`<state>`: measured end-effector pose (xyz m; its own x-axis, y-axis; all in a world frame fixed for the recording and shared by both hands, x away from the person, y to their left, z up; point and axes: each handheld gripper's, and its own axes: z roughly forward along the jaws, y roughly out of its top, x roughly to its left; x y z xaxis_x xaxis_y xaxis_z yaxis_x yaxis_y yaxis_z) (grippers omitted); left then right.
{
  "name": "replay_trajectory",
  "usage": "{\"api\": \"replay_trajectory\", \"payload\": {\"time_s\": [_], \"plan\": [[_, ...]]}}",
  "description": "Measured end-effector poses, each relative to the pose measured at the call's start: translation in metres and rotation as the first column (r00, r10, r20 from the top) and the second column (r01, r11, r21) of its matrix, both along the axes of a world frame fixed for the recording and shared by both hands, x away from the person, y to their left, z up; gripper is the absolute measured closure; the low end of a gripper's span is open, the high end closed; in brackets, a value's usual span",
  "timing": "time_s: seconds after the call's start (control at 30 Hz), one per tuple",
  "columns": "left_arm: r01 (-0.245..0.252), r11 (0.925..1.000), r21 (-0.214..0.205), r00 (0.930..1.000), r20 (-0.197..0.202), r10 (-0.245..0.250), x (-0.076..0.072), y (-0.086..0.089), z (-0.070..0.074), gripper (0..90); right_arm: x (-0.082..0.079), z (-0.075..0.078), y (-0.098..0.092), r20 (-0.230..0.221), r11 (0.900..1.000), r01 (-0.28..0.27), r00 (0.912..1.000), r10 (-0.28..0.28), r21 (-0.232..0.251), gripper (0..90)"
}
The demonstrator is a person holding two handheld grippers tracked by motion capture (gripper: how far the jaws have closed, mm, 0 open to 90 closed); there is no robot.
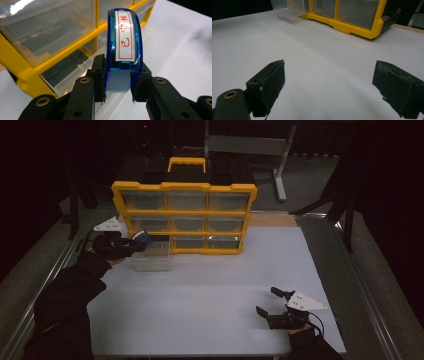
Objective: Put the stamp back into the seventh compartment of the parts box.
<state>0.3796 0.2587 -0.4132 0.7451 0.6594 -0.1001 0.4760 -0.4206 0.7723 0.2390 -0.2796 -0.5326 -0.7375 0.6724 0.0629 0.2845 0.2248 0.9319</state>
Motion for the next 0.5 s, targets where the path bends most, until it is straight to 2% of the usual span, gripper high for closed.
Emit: {"api": "replay_trajectory", "payload": {"time_s": [0.1, 0.2, 0.23, 0.47, 0.5], "plan": [[-0.003, 0.9999, 0.016, 0.9999, -0.016, 0.003, 0.002, -0.004, -0.008, 69.6, 0.0, 0.0, 0.0, 0.002, 1.0, 0.0, 1.0, 0.0, -0.001, 11.0], [-0.01, 0.9997, 0.023, 0.9998, -0.015, 0.01, 0.002, -0.004, -0.01, 69.6, 0.0, 0.0, 0.0, 0.001, 1.0, -0.001, 1.0, 0.001, 0.0, 11.0], [-0.023, 0.999, 0.039, 0.9995, -0.023, 0.024, 0.004, -0.005, -0.014, 69.6, 0.0, 0.0, 0.0, -0.001, 1.0, 0.0, 1.0, 0.0, 0.0, 11.0], [-0.046, 0.9968, 0.065, 0.9981, -0.039, 0.049, 0.006, -0.007, -0.019, 69.5, 0.0, 0.0, 0.0, -0.001, 1.0, 0.0, 1.0, 0.0, 0.0, 11.0], [-0.051, 0.9957, 0.078, 0.9973, -0.05, 0.055, 0.007, -0.008, -0.02, 69.6, 0.0, 0.0, 0.0, -0.002, 1.0, 0.0, 1.0, 0.0, 0.0, 11.0]]}}
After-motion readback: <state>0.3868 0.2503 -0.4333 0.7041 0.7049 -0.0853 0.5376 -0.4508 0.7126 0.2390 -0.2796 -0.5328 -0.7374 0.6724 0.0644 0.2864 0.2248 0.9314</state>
